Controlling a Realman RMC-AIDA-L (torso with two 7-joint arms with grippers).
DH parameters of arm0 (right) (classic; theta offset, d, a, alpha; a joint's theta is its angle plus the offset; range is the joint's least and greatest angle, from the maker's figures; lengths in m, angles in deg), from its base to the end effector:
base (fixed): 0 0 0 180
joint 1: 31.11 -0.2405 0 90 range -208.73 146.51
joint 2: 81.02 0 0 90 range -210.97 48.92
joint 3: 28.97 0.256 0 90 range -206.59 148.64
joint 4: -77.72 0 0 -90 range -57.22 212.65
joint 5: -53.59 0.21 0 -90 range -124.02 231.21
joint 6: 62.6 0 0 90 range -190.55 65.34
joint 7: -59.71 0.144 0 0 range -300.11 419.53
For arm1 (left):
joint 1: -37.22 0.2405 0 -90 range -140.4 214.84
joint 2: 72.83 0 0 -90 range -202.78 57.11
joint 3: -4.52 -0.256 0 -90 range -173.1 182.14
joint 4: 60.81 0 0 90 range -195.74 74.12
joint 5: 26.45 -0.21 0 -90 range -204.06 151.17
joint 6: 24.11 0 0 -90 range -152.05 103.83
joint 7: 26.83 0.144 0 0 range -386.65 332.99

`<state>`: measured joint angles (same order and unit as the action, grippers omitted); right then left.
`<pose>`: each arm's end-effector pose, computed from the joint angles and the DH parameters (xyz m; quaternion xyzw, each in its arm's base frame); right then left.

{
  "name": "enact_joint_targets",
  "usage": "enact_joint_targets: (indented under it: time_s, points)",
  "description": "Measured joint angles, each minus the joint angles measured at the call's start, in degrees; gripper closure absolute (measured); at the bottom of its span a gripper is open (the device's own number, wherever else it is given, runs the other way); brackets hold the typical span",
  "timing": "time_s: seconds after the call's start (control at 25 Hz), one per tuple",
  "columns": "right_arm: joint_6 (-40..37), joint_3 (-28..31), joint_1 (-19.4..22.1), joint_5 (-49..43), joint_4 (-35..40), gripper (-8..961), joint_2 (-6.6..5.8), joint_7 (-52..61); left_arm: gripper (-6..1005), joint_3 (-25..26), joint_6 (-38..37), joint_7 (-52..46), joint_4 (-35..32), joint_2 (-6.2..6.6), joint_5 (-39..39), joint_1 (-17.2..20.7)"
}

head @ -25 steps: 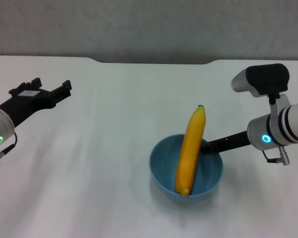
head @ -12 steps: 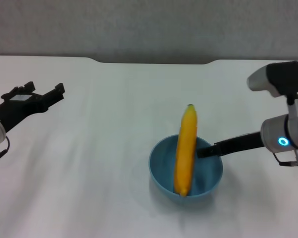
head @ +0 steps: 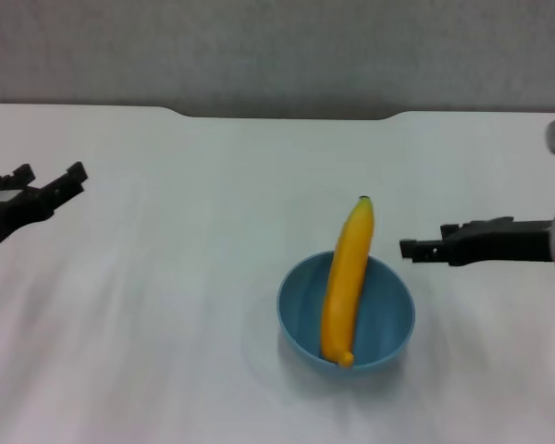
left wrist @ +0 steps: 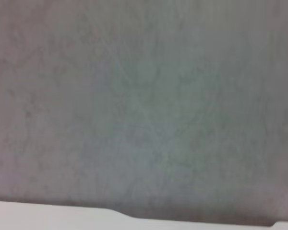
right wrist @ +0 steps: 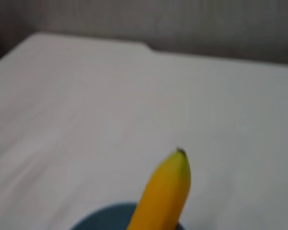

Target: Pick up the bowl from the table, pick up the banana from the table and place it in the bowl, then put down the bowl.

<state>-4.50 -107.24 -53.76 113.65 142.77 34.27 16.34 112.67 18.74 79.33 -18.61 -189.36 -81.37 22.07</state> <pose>0.2419 0.3722 0.0051 -0.8703 0.4126 0.0784 0.2572 -0.3220 0.3628 0.0412 -0.7404 -0.3768 -0.3148 0.4590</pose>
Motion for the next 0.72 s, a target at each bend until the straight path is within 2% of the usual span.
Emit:
enact_joint_targets:
  time_s: [0.12,0.28,0.44,0.56,0.72]
  points:
    - [-2.65,0.43,1.81,5.40,-0.27,142,0.01,-6.55,91,2.62,2.57,1.10,-2.17,-0.09,0.24,-0.10]
    - [-8.11,-0.30,4.39,12.52,-0.99,143,0.18,-17.19,91,3.27,4.06,2.20,-5.30,0.04,2.67,-0.54]
    - [-13.59,-1.33,6.51,26.99,-5.11,145,0.36,-34.49,91,3.97,5.33,4.14,-7.15,0.13,4.64,-0.68]
    - [-12.38,-1.20,7.34,44.12,-11.38,147,0.20,-50.07,91,4.01,7.19,6.70,-7.96,-0.03,6.64,-0.21]
    - [-2.40,-0.18,7.39,65.20,-22.45,149,0.00,-68.72,91,4.04,9.38,9.04,-10.35,0.07,9.81,-0.03]
